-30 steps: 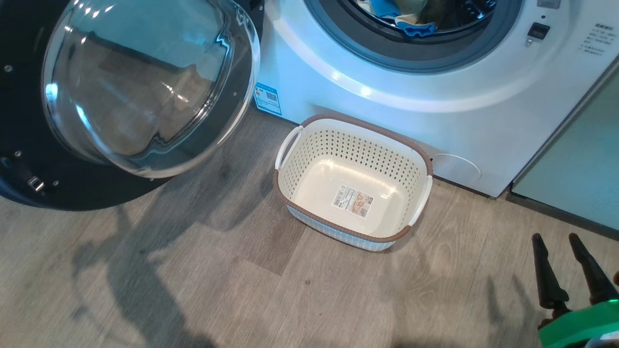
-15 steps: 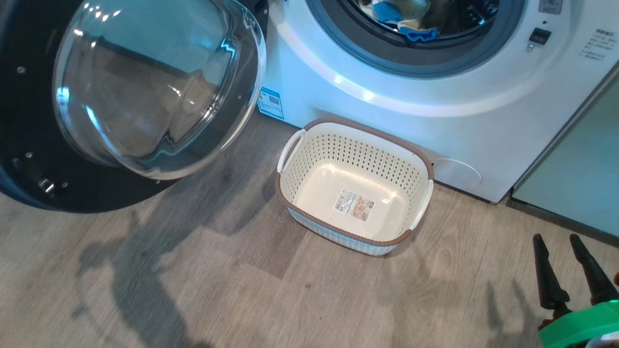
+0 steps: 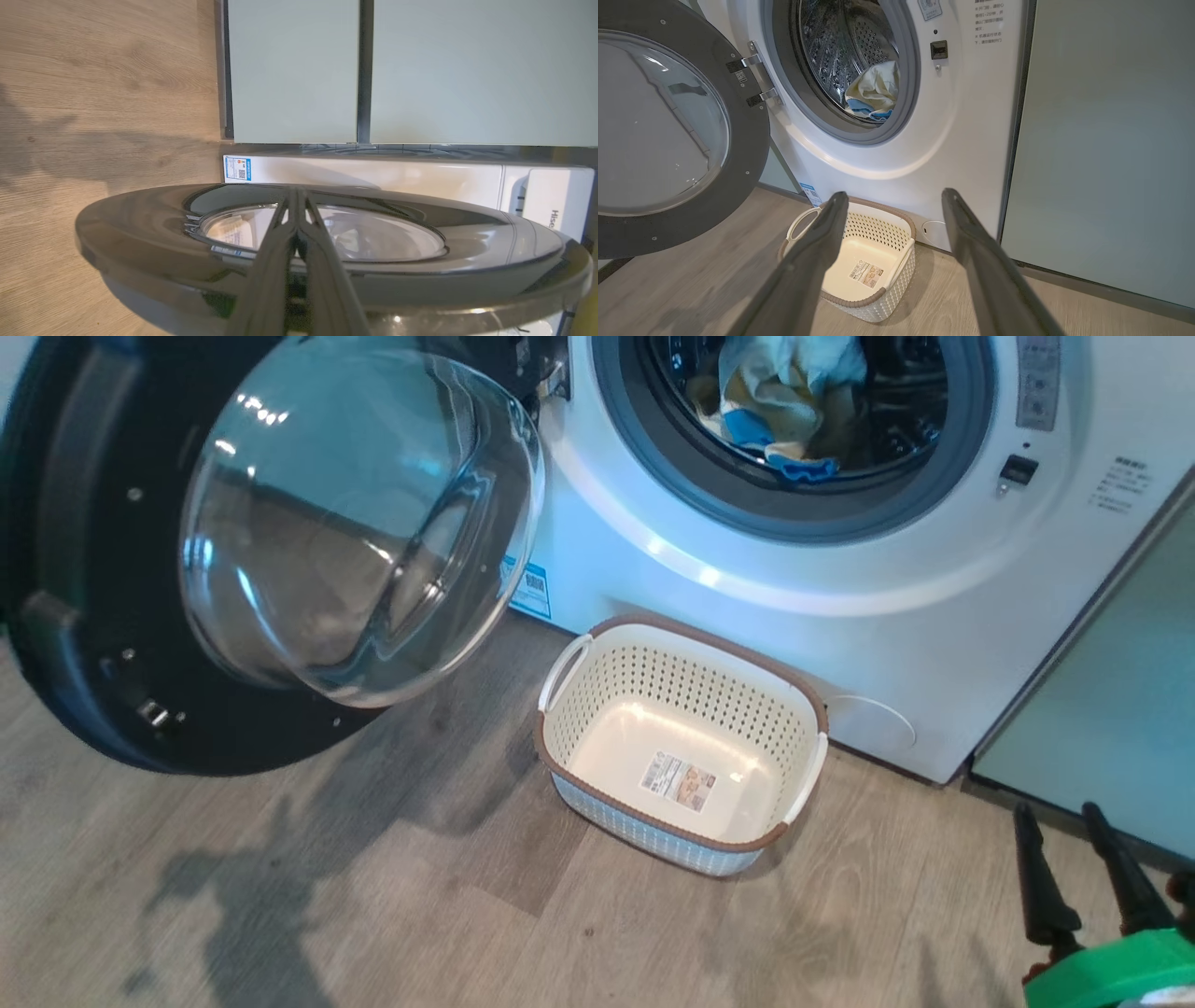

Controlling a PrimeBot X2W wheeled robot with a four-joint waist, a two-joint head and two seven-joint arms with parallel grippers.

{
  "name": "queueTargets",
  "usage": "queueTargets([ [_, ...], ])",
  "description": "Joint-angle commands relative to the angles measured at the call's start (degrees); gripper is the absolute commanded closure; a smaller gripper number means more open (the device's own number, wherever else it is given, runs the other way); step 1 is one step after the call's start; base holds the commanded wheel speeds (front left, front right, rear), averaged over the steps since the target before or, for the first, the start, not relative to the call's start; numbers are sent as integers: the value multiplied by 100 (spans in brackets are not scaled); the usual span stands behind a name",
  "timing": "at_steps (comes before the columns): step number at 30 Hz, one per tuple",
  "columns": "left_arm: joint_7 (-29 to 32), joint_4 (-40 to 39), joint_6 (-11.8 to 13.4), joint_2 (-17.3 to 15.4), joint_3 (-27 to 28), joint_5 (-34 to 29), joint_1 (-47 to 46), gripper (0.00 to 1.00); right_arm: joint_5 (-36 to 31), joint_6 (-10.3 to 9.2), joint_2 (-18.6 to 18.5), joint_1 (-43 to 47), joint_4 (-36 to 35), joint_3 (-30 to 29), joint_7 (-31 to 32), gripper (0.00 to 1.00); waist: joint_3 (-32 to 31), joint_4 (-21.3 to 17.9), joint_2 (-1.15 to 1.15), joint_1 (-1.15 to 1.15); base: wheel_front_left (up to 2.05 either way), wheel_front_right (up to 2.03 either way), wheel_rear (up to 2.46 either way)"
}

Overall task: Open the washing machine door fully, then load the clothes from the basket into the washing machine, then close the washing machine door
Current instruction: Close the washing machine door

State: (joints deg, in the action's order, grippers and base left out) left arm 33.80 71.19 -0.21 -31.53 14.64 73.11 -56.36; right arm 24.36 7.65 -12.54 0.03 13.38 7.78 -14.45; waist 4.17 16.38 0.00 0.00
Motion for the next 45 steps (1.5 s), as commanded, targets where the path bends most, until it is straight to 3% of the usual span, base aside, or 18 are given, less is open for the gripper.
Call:
queueTargets([
  [1, 86, -158, -57, -245, 42, -25, -31, 100, -14, -16, -93, 4, -148, 85, -55, 0, -51, 8, 0, 0, 0, 0, 0],
  [18, 629, -6, -452, 206, -120, 9, 240, 100, -35, -16, 145, 219, -144, -53, -55, 0, -506, 46, 0, 0, 0, 0, 0],
  [45, 1256, -309, -648, 1206, -144, 275, 740, 100, -64, -16, 465, 343, -133, -185, -55, 0, -820, 32, 0, 0, 0, 0, 0],
])
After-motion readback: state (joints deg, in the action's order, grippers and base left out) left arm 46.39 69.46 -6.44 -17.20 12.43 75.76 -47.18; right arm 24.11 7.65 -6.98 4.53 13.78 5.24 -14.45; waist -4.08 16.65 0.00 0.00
